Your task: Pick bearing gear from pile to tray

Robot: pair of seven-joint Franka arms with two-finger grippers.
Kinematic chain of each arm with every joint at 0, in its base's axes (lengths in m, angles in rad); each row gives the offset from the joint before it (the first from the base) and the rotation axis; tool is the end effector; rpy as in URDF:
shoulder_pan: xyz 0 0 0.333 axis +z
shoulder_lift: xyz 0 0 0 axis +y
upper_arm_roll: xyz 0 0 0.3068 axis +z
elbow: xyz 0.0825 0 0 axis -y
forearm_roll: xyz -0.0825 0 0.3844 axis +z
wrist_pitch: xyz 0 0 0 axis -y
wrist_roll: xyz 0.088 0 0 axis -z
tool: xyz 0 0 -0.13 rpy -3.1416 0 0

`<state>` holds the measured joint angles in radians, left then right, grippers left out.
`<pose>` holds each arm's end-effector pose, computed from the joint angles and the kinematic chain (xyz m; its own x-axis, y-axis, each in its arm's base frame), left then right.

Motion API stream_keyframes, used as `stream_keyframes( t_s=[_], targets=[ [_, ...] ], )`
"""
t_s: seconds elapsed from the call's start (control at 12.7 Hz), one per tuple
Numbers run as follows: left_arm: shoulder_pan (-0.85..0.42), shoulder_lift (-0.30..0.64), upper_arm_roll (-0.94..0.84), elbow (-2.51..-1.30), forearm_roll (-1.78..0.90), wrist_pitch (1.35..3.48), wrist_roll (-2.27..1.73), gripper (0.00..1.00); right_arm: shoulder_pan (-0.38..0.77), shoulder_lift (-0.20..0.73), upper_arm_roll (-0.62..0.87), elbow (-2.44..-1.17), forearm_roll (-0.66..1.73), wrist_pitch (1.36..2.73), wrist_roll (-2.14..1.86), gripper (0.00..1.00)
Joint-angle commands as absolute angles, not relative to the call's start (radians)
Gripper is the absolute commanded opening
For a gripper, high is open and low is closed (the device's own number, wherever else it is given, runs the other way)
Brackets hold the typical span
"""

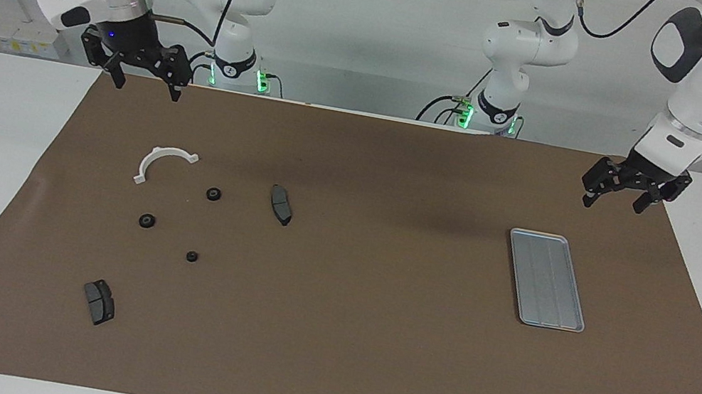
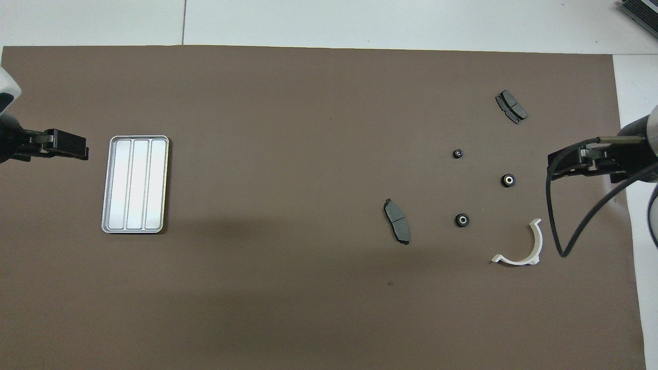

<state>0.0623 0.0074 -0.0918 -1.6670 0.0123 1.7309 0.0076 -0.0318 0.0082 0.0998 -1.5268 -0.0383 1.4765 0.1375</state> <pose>0.5706 -0.0153 0.5567 0.9976 -0.0390 0.0564 -0.0383 -0.9992 -0.0120 0.5456 0.0316 0.6005 0.9959 -0.0730 -0.0527 -0.0706 -0.9965 0.0451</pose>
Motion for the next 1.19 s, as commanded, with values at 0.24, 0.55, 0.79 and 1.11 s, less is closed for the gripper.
stream_keyframes(
  t_s=[0.24, 0.55, 0.79, 1.11],
  targets=[
    [0.069, -0.005, -0.095, -1.666, 0.023, 1.712, 0.012, 1.0, -0.044, -0.002, 0.106, -1.554, -0.018, 1.499, 0.147, 1.0],
    [0.069, -0.005, -0.095, -1.666, 0.023, 1.712, 0.011, 1.0, -0.066, -0.031, 0.104, -1.65, -0.017, 1.624, 0.141, 1.0],
    [0.069, -0.005, -0.095, -1.666, 0.023, 1.712, 0.012, 1.0, -0.089, -0.035, 0.104, -1.797, -0.017, 1.779, 0.094, 1.0],
    [0.069, -0.005, -0.095, -1.666, 0.023, 1.712, 0.012, 1.0, -0.123, 0.04, 0.103, -1.913, -0.018, 1.98, 0.059, 1.0]
  ],
)
